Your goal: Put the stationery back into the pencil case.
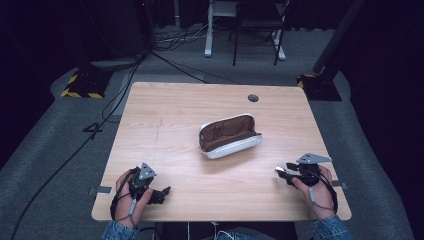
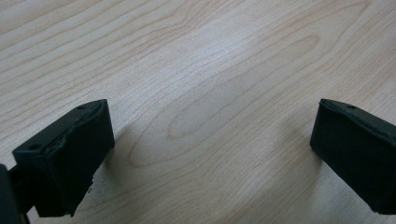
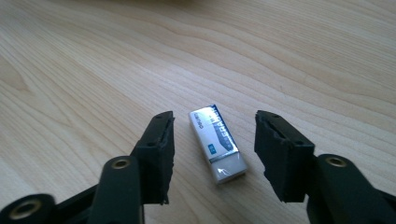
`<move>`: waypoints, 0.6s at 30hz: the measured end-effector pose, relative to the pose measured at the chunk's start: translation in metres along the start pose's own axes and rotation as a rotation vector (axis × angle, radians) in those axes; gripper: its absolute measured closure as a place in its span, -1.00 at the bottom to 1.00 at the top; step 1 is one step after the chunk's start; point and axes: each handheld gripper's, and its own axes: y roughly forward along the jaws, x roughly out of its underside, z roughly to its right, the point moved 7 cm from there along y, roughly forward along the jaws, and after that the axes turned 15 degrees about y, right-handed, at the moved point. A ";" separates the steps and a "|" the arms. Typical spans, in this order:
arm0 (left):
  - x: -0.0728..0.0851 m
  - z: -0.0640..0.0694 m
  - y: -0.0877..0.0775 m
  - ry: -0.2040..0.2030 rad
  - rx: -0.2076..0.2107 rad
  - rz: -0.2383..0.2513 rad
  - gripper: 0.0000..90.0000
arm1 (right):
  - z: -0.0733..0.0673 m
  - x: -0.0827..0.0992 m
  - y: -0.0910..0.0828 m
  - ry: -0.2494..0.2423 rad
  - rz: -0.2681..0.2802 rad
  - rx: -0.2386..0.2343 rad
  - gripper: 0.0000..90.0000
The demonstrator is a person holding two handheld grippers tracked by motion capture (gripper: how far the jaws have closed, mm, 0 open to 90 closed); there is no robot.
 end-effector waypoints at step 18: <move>0.000 0.000 0.000 -0.001 0.000 0.000 -1.00 | 0.001 0.003 0.008 -0.060 -0.068 0.007 0.63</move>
